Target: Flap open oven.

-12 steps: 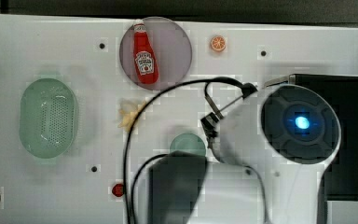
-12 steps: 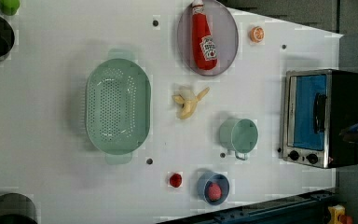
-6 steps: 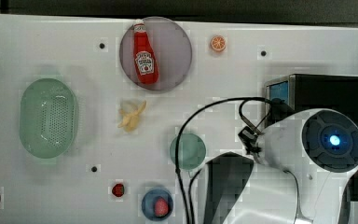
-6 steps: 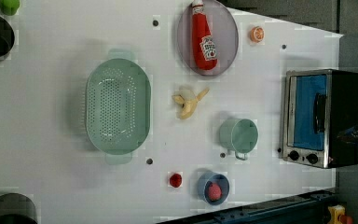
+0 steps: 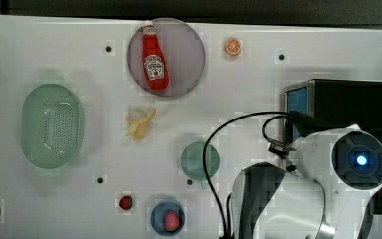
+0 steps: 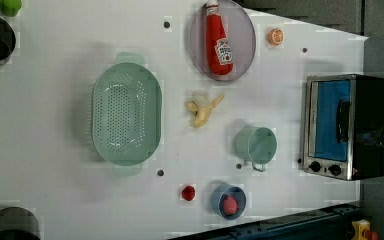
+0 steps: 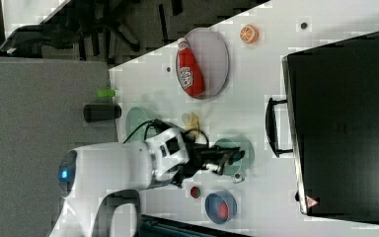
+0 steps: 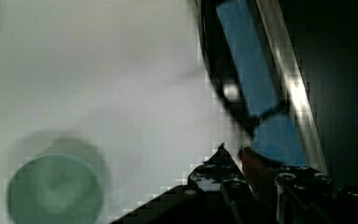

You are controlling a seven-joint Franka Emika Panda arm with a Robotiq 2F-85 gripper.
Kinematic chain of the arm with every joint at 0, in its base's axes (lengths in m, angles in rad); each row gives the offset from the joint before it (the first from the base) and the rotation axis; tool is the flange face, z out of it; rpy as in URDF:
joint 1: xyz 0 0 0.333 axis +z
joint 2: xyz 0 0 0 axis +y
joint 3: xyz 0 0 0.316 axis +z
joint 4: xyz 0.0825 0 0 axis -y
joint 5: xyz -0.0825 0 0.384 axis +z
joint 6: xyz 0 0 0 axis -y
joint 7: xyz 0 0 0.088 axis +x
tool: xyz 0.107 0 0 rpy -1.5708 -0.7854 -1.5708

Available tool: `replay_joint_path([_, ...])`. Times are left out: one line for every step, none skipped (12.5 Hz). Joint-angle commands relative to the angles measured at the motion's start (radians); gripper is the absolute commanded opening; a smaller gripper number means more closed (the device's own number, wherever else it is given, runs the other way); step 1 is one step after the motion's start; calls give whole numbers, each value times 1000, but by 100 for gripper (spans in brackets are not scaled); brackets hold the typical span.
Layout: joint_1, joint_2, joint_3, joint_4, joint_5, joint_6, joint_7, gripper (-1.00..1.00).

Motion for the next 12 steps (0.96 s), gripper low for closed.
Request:
replay_joint_path([-10,52,-41,0,1,104,-315,-65])
replay_joint_path([-10,77,-48,-1,1,157,-322,-65])
replay_joint_path([-10,103,-56,-1,1,202,-322,-65])
replay_joint_path([-10,127,-60,-1,1,234,-322,-65])
replay_joint_path([-10,150,-66,-1,1,259,-322,-65])
replay_joint_path([-10,169,-67,-1,2,270,-322,-65])
replay_joint_path([-10,189,-67,-1,2,285,-322,-65])
replay_joint_path([-10,207,-67,-2,2,298,-322,-65])
replay_joint_path([-11,225,-68,-2,3,307,-322,-65])
replay_joint_path([-10,241,-65,-2,3,316,-322,-65])
replay_joint_path([-9,258,-61,-3,3,327,-315,-65])
replay_joint_path([-7,272,-57,-5,3,339,-310,-65])
